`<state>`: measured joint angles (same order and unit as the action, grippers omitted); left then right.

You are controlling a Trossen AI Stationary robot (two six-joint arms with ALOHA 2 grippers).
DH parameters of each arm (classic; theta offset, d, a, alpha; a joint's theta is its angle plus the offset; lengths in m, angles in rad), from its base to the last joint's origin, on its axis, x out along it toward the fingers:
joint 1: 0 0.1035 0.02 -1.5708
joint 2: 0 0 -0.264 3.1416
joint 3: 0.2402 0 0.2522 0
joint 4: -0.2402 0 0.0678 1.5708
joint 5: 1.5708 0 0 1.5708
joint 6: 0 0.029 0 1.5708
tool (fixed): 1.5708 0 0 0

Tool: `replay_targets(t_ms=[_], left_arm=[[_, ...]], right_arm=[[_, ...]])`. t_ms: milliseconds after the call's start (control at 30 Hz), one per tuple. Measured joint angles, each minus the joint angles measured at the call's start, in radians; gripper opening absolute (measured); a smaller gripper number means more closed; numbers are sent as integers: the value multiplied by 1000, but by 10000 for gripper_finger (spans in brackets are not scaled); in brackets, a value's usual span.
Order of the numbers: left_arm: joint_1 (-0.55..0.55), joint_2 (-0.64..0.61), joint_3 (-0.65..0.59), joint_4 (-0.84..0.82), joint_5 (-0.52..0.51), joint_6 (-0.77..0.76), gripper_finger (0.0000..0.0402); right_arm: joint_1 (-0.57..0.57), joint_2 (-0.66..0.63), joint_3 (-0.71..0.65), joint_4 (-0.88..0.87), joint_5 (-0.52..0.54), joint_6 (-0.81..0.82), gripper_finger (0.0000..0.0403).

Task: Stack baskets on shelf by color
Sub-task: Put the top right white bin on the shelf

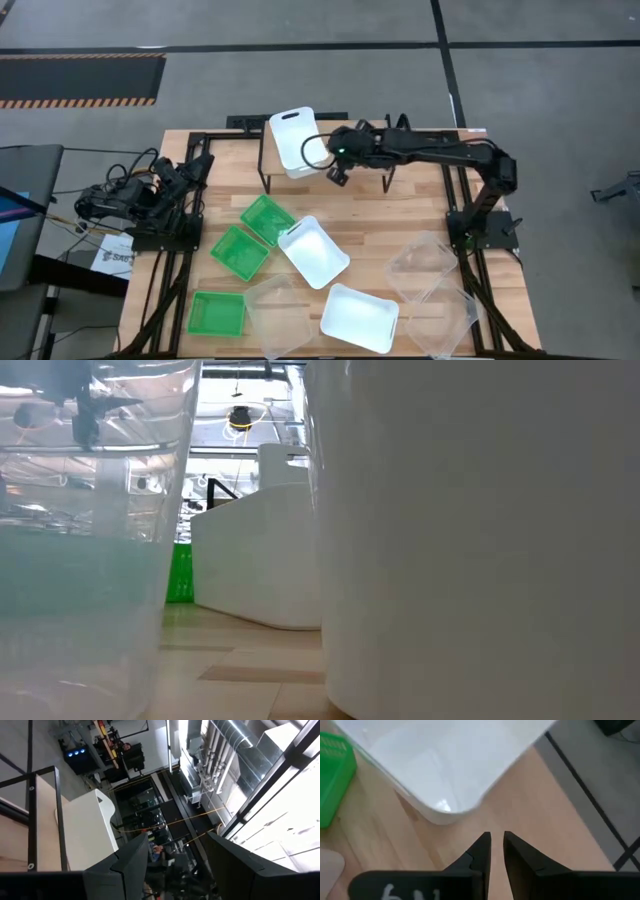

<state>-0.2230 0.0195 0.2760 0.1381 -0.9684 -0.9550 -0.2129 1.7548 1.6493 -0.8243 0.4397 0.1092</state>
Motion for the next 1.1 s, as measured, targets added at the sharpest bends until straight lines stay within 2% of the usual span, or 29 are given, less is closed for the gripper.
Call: replay_targets(t_ms=[133,267,500,767,800,967,1100], left_arm=[[0,0,0,0,2,0,185],[0,0,0,0,2,-1,185],[0,0,0,-2,2,3,185],[0,0,0,-42,1,-16,185],[0,0,0,-43,1,-20,185],[0,0,0,-43,1,-22,185],[0,0,0,-43,1,-24,185]], right_arm=[[10,57,-1,40,-12,-6,74],[26,67,0,91,-73,-11,74],[72,44,0,304,-144,-103,74],[71,-31,1,279,-104,-116,74],[65,-40,1,283,-124,-110,74],[55,-48,1,346,-359,-91,74],[85,11,2,379,-375,-45,74]])
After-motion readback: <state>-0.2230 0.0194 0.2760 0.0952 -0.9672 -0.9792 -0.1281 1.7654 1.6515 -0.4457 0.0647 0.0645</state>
